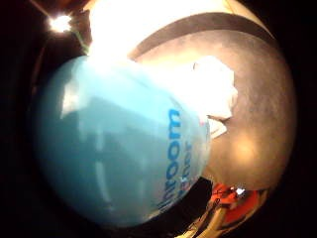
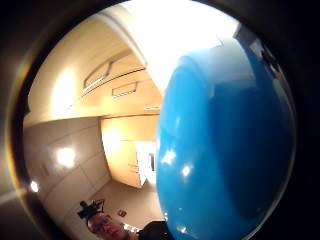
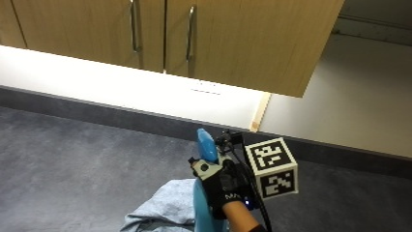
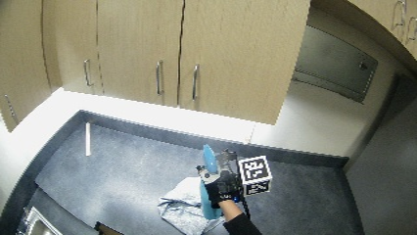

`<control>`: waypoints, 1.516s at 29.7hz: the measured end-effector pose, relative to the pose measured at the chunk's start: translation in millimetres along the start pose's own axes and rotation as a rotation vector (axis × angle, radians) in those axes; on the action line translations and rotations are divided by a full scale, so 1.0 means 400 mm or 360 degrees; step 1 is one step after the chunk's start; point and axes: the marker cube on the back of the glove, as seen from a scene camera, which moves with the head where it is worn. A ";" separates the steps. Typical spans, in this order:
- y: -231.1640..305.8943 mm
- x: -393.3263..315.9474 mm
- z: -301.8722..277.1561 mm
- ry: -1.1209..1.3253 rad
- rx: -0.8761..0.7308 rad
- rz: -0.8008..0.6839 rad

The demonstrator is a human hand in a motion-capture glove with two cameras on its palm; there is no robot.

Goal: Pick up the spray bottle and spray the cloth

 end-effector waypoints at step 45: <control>0.031 0.095 0.045 0.0300 -0.0114 0.0087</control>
